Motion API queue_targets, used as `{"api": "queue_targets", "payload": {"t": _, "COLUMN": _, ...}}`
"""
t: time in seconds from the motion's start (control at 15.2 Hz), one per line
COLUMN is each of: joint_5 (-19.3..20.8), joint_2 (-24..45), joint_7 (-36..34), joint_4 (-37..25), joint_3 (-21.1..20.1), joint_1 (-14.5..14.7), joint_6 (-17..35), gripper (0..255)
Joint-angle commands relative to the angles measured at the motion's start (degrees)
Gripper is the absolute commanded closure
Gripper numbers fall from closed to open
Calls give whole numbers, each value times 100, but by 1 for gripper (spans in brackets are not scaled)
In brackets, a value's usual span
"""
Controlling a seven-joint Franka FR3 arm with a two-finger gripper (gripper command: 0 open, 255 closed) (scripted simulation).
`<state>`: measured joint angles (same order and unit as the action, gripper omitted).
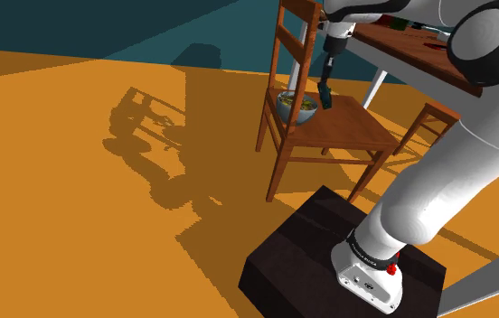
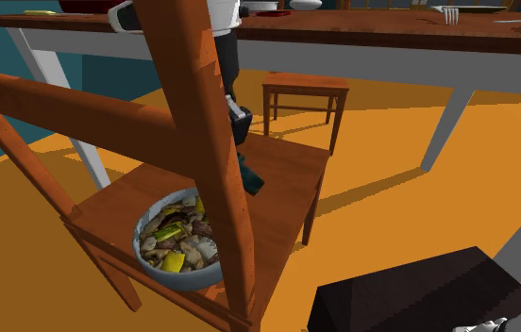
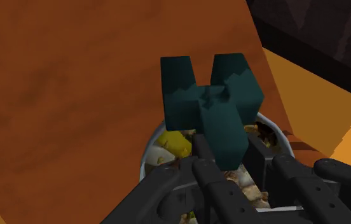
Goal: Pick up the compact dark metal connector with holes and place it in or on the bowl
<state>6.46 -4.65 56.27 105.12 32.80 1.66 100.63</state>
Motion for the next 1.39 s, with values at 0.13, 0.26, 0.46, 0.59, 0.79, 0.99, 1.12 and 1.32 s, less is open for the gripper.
{"api": "queue_targets", "payload": {"t": 0.13, "joint_5": -215, "joint_2": 372, "joint_7": -383, "joint_4": -367, "joint_3": -185, "joint_1": 249, "joint_6": -79, "gripper": 255}}
{"api": "queue_targets", "payload": {"t": 0.26, "joint_5": -336, "joint_2": 599, "joint_7": -540, "joint_4": -605, "joint_3": -205, "joint_1": 411, "joint_6": -132, "gripper": 255}}
{"api": "queue_targets", "payload": {"t": 0.46, "joint_5": 1256, "joint_2": -392, "joint_7": -102, "joint_4": 231, "joint_3": 26, "joint_1": 183, "joint_6": 558, "gripper": 0}}
{"api": "queue_targets", "payload": {"t": 0.59, "joint_5": 2142, "joint_2": -1104, "joint_7": 462, "joint_4": 1153, "joint_3": -30, "joint_1": 123, "joint_6": 1457, "gripper": 0}}
{"api": "queue_targets", "payload": {"t": 0.79, "joint_5": 2133, "joint_2": -1010, "joint_7": 477, "joint_4": 1281, "joint_3": 44, "joint_1": 89, "joint_6": 1693, "gripper": 0}}
{"api": "queue_targets", "payload": {"t": 0.99, "joint_5": 2121, "joint_2": -904, "joint_7": 493, "joint_4": 1399, "joint_3": 131, "joint_1": 69, "joint_6": 1929, "gripper": 0}}
{"api": "queue_targets", "payload": {"t": 1.12, "joint_5": 2111, "joint_2": -843, "joint_7": 504, "joint_4": 1456, "joint_3": 177, "joint_1": 59, "joint_6": 2054, "gripper": 0}}
{"api": "queue_targets", "payload": {"t": 1.32, "joint_5": 2111, "joint_2": -843, "joint_7": 504, "joint_4": 1456, "joint_3": 177, "joint_1": 59, "joint_6": 2054, "gripper": 0}}
